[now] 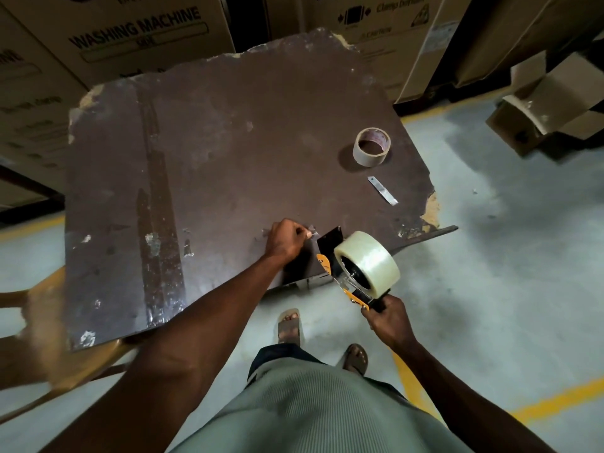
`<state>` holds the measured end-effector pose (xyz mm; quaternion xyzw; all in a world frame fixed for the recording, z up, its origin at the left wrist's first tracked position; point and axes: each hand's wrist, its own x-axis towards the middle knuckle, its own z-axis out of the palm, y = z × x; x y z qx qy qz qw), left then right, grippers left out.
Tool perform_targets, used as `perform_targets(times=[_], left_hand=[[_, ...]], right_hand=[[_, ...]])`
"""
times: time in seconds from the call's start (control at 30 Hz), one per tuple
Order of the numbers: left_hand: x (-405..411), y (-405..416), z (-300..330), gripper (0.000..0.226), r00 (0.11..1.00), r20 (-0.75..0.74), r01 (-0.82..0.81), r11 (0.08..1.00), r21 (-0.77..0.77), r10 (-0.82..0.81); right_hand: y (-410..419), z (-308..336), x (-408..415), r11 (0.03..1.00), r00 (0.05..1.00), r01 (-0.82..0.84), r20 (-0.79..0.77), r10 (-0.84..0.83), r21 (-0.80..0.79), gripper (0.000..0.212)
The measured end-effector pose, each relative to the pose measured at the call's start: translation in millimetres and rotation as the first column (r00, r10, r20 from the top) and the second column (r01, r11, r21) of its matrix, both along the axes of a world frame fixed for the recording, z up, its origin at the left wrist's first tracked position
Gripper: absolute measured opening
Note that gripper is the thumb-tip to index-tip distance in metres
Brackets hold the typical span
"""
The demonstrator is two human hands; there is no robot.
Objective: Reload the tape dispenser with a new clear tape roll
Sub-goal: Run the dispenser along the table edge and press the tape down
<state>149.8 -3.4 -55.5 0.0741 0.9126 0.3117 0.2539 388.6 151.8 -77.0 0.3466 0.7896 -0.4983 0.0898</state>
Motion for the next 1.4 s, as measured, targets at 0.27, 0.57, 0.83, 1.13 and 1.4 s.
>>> perform_targets(times=[0.27, 0.57, 0.83, 1.13, 1.4], left_hand=[[20.1, 0.8, -1.5, 0.018, 0.995, -0.043, 0.093, 0.995, 0.024, -0.092], [38.5, -0.6, -7.8, 0.032, 0.663, -0.474, 0.386, 0.807, -0.447, -0.579], [41.1, -21.5, -25.0, 0.057, 0.305, -0.365, 0.623, 0.474, -0.622, -0.88], [40.9, -31.4, -12.6, 0.102, 0.371, -0.173, 0.762, 0.406, -0.505, -0.912], [44.9, -26.0, -13.5, 0.12, 0.425, -0.146, 0.717, 0.431, -0.548, -0.893]], right_hand=[[-4.7, -4.1, 23.1, 1.0, 1.0, 0.024, 0.016, -0.024, 0.019, 0.037], [-7.2, 6.7, 16.3, 0.999, 0.999, 0.031, -0.013, -0.03, 0.042, 0.04], [-8.4, 7.5, 17.8, 0.999, 1.0, 0.001, 0.02, -0.002, 0.044, 0.024], [-10.2, 8.6, 18.6, 0.998, 1.0, -0.018, -0.01, 0.018, 0.052, 0.025], [-0.7, -2.1, 34.3, 0.998, 0.999, -0.03, 0.014, 0.03, 0.059, 0.024]])
